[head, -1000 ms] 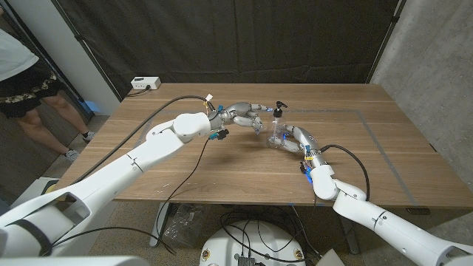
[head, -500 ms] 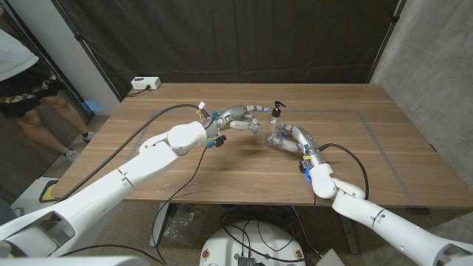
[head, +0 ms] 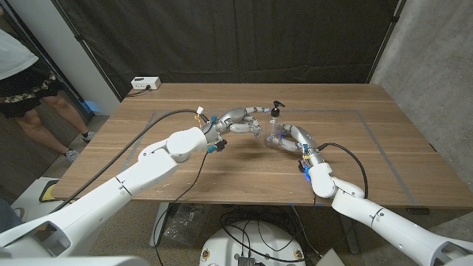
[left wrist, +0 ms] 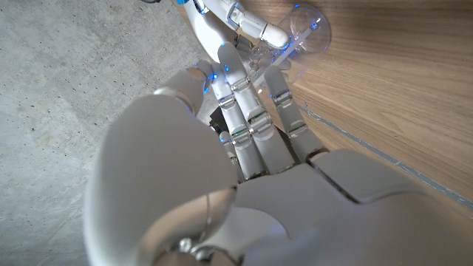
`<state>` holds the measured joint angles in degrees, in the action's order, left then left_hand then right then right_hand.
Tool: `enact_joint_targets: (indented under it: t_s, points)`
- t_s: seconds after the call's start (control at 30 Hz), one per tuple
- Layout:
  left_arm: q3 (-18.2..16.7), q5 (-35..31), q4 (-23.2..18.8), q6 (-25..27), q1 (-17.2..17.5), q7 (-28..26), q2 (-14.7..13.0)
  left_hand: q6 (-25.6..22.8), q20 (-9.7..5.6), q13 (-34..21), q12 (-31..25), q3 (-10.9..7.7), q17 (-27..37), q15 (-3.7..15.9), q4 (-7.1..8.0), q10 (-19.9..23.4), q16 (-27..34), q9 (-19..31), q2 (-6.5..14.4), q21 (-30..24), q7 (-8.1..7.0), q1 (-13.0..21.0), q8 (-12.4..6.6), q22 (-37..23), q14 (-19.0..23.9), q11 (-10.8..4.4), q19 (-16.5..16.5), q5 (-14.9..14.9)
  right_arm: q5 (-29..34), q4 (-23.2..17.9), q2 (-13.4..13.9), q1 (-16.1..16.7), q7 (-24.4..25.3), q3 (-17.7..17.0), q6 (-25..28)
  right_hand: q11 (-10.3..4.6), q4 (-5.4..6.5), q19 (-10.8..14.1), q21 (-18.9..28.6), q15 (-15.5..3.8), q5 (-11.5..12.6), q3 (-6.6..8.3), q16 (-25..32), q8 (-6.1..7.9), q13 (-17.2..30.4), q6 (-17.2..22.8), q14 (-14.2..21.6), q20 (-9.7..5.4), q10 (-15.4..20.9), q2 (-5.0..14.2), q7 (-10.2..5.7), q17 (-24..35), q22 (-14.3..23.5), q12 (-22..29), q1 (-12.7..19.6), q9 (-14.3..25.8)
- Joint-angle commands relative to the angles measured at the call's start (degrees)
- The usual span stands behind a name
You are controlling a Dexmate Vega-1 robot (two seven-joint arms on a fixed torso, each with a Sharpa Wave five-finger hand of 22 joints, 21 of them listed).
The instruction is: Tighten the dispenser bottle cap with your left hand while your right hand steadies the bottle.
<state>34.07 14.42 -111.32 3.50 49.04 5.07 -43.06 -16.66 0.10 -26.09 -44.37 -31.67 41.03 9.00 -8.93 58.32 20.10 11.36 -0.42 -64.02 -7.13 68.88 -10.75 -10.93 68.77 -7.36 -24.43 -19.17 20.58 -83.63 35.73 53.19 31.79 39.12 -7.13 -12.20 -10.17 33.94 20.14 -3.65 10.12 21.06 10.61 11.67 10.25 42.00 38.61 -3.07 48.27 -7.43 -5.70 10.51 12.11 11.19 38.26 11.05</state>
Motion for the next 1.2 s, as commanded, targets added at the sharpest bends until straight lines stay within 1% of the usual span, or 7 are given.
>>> enact_joint_targets:
  t_s: [0.03,0.47,1.1,1.2]
  points:
    - [0.06,0.43,0.31,-0.80,0.15,0.30,0.30,0.00,0.04,-1.64,-0.47,-0.50,0.25,0.18,0.09,0.56,0.09,0.09,0.13,-0.54,-0.38,0.09,-0.15,0.08,0.22,-0.54,0.40,-0.20,0.05,0.09,-0.08,-0.19,-0.16,0.07,-0.11,-0.13,2.34,0.08,0.38,-3.31,0.26,2.63,0.13,0.23,0.16,7.59,0.78,-2.45,0.14,16.75,-7.19,0.18,0.29,0.33,16.03,0.09]
    - [0.61,0.60,1.22,-1.09,-1.08,1.91,0.55,-0.16,0.05,-1.65,-0.51,-0.85,0.44,0.35,0.03,0.44,0.00,0.09,-0.03,-0.94,-0.23,0.09,-0.23,0.14,0.25,-0.61,0.50,-0.19,-0.06,-0.75,0.12,0.62,0.25,-0.30,0.55,-0.13,2.36,0.08,0.48,-3.32,0.26,2.74,0.13,0.21,0.17,7.61,0.80,-2.45,0.18,16.75,-7.18,0.19,0.29,0.34,16.03,0.10]
    - [0.50,0.85,0.52,-0.73,-0.55,1.68,0.25,-0.36,0.05,-1.60,-0.65,-1.26,0.78,0.24,0.06,0.54,-0.10,0.08,-0.10,-1.41,-0.39,-0.03,-0.30,0.21,0.19,-0.46,0.66,-0.15,0.07,-0.64,0.16,0.58,0.16,-0.15,0.66,-0.12,2.32,0.10,0.63,-3.42,0.28,2.95,0.13,0.18,0.16,7.62,0.90,-2.46,0.20,16.75,-7.19,0.18,0.29,0.33,16.12,0.10]
    - [0.48,1.03,0.23,0.00,-0.45,1.60,0.12,-0.37,0.09,-1.58,-0.67,-1.31,0.84,0.38,0.01,0.57,-0.13,0.08,-0.20,-1.46,-0.29,-0.01,-0.29,0.22,0.10,-0.49,0.77,-0.14,0.07,-0.44,0.15,0.39,0.08,-0.09,0.33,-0.12,2.15,0.18,0.69,-3.35,0.31,3.07,0.13,0.20,0.17,7.67,0.99,-2.41,0.21,16.70,-7.18,0.14,0.28,0.34,16.32,0.11]
